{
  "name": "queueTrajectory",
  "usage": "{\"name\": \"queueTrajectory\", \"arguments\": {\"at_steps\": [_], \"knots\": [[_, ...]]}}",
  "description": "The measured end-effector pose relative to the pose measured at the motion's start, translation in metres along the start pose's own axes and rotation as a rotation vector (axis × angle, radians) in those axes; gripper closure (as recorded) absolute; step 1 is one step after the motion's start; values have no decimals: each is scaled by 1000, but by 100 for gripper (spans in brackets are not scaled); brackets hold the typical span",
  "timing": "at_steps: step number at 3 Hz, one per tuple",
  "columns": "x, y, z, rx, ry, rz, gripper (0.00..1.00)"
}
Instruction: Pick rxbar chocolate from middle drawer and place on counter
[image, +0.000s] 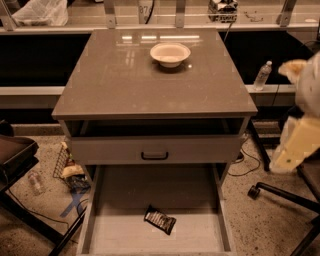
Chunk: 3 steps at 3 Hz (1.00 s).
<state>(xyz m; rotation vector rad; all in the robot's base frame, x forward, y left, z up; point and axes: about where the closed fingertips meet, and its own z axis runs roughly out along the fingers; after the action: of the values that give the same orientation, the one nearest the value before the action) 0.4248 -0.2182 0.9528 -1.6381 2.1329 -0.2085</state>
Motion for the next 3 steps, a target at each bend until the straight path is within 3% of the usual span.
{"name": "queueTrajectory", "arguments": {"at_steps": [1,2,3], "knots": [[44,52,82,-59,-162,58,0],[53,63,137,-30,-308,106,0],[52,45,141,49,-344,82,0]]}}
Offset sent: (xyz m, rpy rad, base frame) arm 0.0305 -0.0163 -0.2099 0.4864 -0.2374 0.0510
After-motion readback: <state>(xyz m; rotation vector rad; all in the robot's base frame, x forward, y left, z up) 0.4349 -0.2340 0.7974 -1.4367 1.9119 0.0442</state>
